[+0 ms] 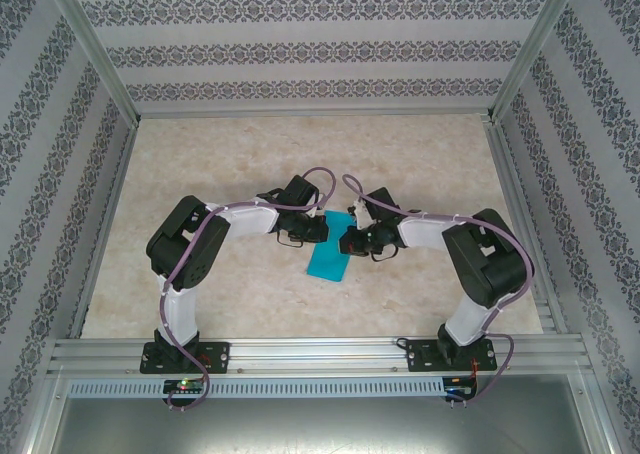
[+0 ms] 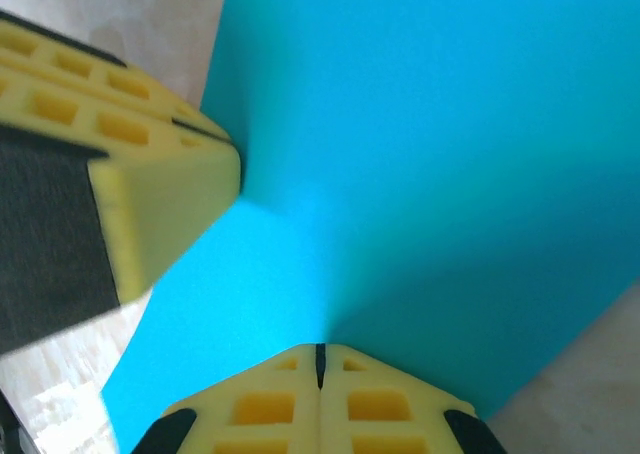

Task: Fold a paper plane with a square sheet of paper (pick it up from the middle)
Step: Fold the square sheet of paper in half at the center of the table.

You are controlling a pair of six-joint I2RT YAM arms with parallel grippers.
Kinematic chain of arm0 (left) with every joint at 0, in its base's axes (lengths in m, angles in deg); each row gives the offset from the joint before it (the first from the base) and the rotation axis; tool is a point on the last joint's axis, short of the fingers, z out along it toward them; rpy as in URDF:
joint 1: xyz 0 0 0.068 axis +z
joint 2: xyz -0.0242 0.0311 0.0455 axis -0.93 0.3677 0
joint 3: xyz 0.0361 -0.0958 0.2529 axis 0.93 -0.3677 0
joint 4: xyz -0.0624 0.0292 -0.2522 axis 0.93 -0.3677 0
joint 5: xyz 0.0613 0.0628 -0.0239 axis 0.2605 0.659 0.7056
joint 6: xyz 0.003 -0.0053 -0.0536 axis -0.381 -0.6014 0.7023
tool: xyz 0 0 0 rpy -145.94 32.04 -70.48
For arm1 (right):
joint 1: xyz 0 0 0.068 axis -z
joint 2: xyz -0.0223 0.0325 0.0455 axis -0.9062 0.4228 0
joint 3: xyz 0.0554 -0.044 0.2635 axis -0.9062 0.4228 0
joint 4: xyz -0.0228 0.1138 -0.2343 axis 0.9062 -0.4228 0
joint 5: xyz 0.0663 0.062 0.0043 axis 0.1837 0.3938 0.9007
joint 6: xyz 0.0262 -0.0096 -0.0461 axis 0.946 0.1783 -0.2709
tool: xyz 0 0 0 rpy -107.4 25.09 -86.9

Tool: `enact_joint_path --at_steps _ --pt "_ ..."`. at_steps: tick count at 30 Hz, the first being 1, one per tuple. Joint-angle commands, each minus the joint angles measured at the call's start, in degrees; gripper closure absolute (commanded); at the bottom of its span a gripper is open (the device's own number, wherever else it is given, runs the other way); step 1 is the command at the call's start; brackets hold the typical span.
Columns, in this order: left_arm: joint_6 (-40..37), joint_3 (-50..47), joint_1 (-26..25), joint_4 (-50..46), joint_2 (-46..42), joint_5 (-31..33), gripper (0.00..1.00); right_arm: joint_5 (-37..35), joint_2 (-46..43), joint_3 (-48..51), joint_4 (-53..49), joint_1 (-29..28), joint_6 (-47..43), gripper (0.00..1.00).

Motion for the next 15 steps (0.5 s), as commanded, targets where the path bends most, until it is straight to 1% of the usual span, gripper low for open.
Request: enact_joint_path --at_steps 1,9,11,15 --pt "-1.7 -3.0 0.7 -11.2 5.6 7.0 0.87 0.2 -2.1 3.8 -6.3 0.4 -2.3 0.96" --pt "-2.1 -2.3 0.8 -11.7 6.0 7.1 0.87 -1.5 -5.8 6.7 -9.0 -0.1 -2.5 0.96" --pt "-2.1 -2.3 0.7 -11.7 6.0 6.8 0.87 -2.0 -6.4 6.1 -10.6 -0.7 -1.9 0.96" --pt "-2.0 -2.4 0.8 -11.5 5.8 6.7 0.87 -1.9 -9.9 4.8 -10.1 -1.3 0.3 0.96"
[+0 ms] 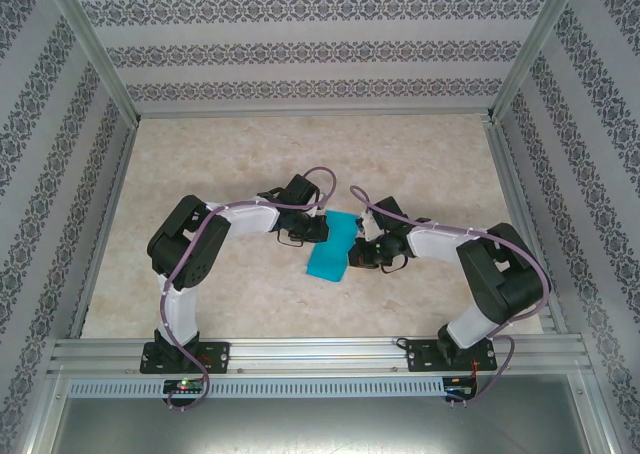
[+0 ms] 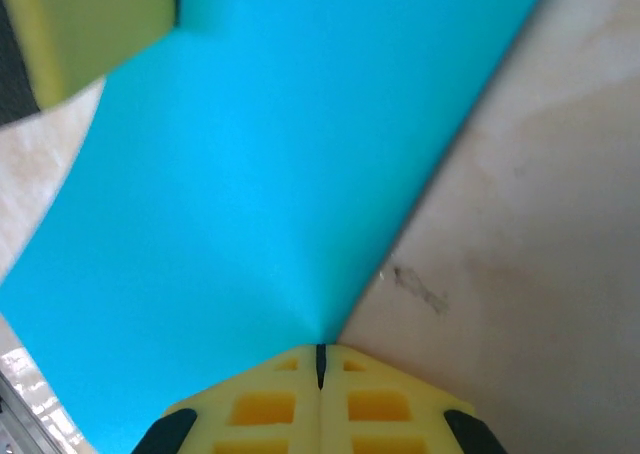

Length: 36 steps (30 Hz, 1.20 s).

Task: Fold a paper plane with a square sheet of paper (pick it up from the middle)
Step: Fold the square sheet of paper in half at the center of the table.

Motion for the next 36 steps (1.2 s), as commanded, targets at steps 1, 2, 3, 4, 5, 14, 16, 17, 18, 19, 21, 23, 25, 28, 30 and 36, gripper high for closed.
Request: enact_joint_path --at_steps 1,2,3,4,5,14,16,17,18,19,21,23,25,28,30,36 --pt "-1.7 -3.1 0.6 -10.7 5.4 6.9 0.87 -0.7 -4.0 -0.3 -2.7 -0.9 2.0 0.96" --pt "-1.8 -3.1 0.7 -10.7 5.4 6.8 0.87 -0.3 -4.8 -0.5 -1.3 -1.0 3.2 0.96" --pt "-1.7 -3.1 0.7 -10.7 5.3 6.8 0.87 -0.4 -5.3 -0.9 0.1 -1.1 4.4 0.96" --pt "-1.8 -3.1 0.7 -10.7 5.3 6.8 0.87 -0.5 -5.3 -1.3 1.0 -1.2 5.1 0.96" --pt "-1.8 -3.1 0.7 -10.6 5.4 6.7 0.87 -0.3 -4.9 -1.9 2.0 -1.4 6.0 0.96" --pt "-2.0 -2.8 0.7 -10.6 5.6 6.7 0.87 0.3 4.8 -5.8 4.5 -4.6 6.0 0.96" --pt "-1.9 -2.6 0.7 -10.7 5.7 6.6 0.87 0.5 5.9 -5.2 4.3 -4.9 5.5 0.96" --pt "-2.0 -2.5 0.7 -10.8 5.8 6.6 0.87 0.5 6.1 -4.9 4.0 -5.0 5.2 0.96" --pt "-2.0 -2.5 0.7 -10.8 5.9 6.6 0.87 0.4 6.1 -4.4 3.9 -5.1 5.0 0.96" --pt "-2.0 -2.4 0.7 -10.9 5.9 6.6 0.87 0.4 6.0 -3.8 3.7 -5.1 4.8 0.96" --pt "-2.3 -2.2 0.7 -11.0 6.1 6.7 0.87 0.2 5.4 -2.7 3.1 -5.1 4.4 0.96" --pt "-2.3 -2.1 0.8 -11.1 6.3 6.7 0.87 0.2 4.5 -1.3 2.5 -5.1 4.1 0.96" --pt "-2.4 -1.9 0.9 -11.2 6.3 6.7 0.87 0.0 3.4 0.1 1.7 -5.2 3.8 0.96" --pt "-2.5 -1.9 1.0 -11.3 6.5 6.7 0.87 -1.7 2.1 2.0 0.1 -5.4 3.7 0.96" --pt "-2.5 -1.8 1.1 -11.3 6.6 6.6 0.87 -3.0 1.3 3.2 -0.6 -5.4 4.1 0.96" --pt "-2.7 -1.8 1.2 -11.5 6.7 6.7 0.87 -4.6 -0.9 7.3 -0.7 -6.0 5.9 0.96"
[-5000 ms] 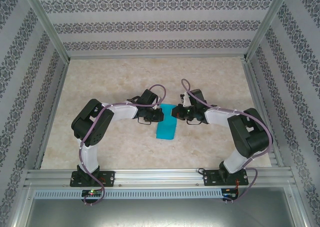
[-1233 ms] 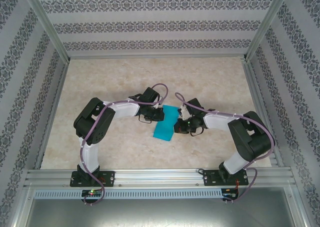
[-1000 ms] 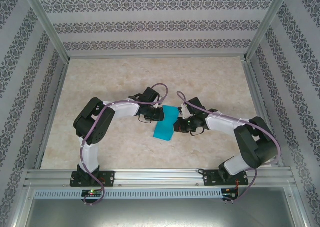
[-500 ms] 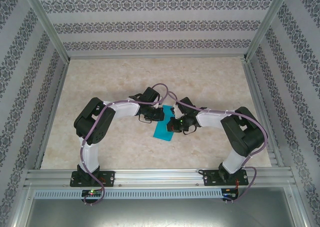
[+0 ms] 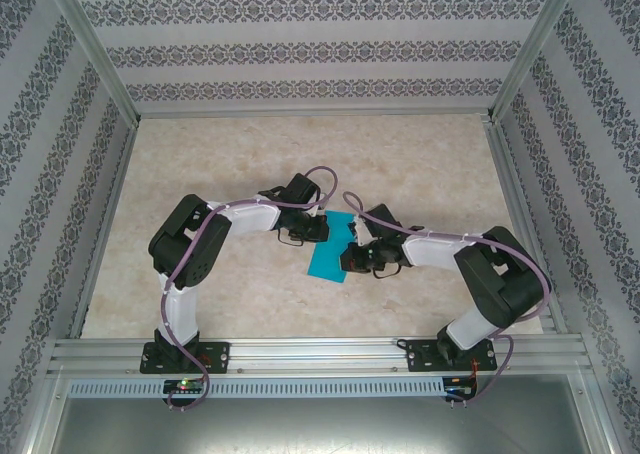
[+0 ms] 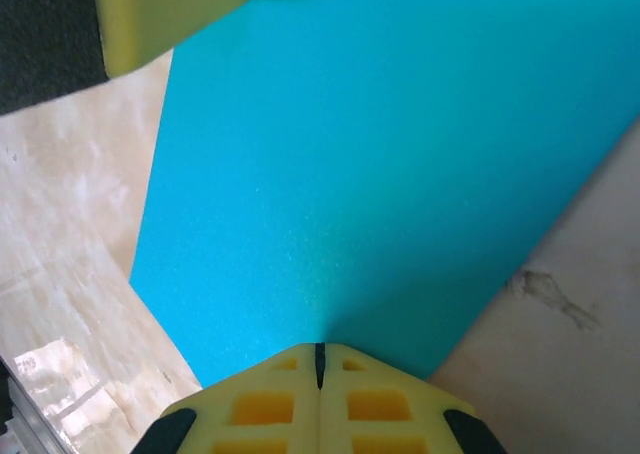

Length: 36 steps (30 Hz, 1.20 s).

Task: Fold a paper plane with a square sheet of paper (pick it up from the middle)
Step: Fold the square sheet of paper in half at the center of the table.

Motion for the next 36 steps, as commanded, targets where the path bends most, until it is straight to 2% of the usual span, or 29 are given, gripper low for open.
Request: enact_joint_path --at_steps 1,8,13,22,27,36 --pt "-1.7 -3.0 1.1 -9.8 6.1 7.1 0.87 -3.0 -0.4 4.3 -8.4 -1.3 1.0 0.96" --pt "-1.7 -3.3 1.1 -9.7 6.1 6.9 0.87 -2.8 -5.7 1.6 -10.7 -3.3 2.6 0.96" --pt "-1.7 -3.3 1.2 -9.5 6.0 6.6 0.87 -1.3 -8.6 -0.1 -4.4 -3.3 6.9 0.96" --pt "-2.0 -3.6 1.2 -9.7 5.4 6.6 0.87 -0.7 1.3 -4.9 0.4 -4.7 6.9 0.96" --pt "-2.0 -3.5 1.3 -9.7 5.5 6.6 0.87 -0.9 2.8 -2.5 -0.1 -5.3 6.2 0.96" --pt "-2.1 -3.4 1.6 -9.9 5.6 6.8 0.87 -1.0 -1.7 3.7 -2.4 -6.1 5.9 0.96"
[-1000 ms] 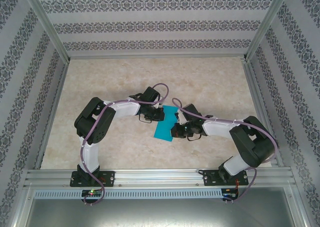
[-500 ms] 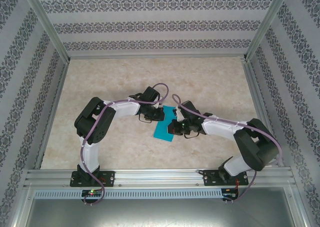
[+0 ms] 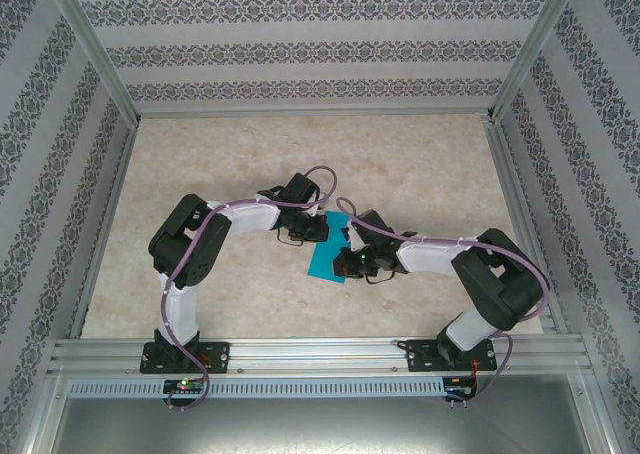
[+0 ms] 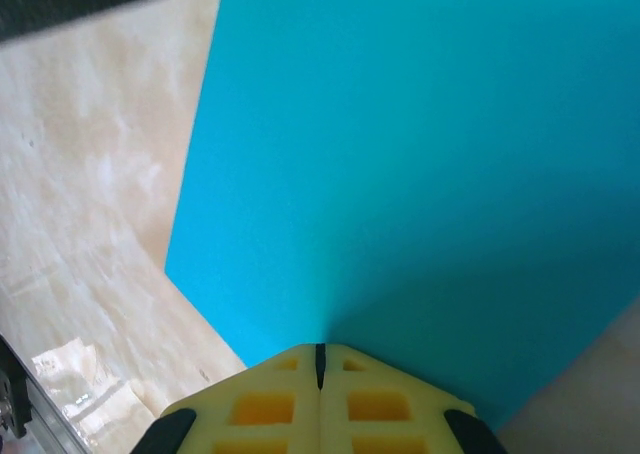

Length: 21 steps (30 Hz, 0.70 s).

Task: Fold a paper plane with a square sheet of paper (pick it up from the middle)
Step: Fold the square sheet of paper in half at the center of the table.

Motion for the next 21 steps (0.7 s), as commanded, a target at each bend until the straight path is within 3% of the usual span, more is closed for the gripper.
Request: enact_joint_path --at_steps 1,15,21 --pt "-1.9 -3.6 1.4 -9.9 5.5 7.8 0.87 0.0 -2.1 3.6 -5.9 -1.4 -0.8 0.96" --pt "-2.2 -3.3 1.5 -10.5 5.4 7.8 0.87 -0.5 -8.3 9.9 -7.3 -1.3 0.9 0.96" --pt "-2.3 -2.9 1.5 -10.5 5.6 7.4 0.87 1.5 -13.6 7.2 -5.8 1.3 2.9 0.96"
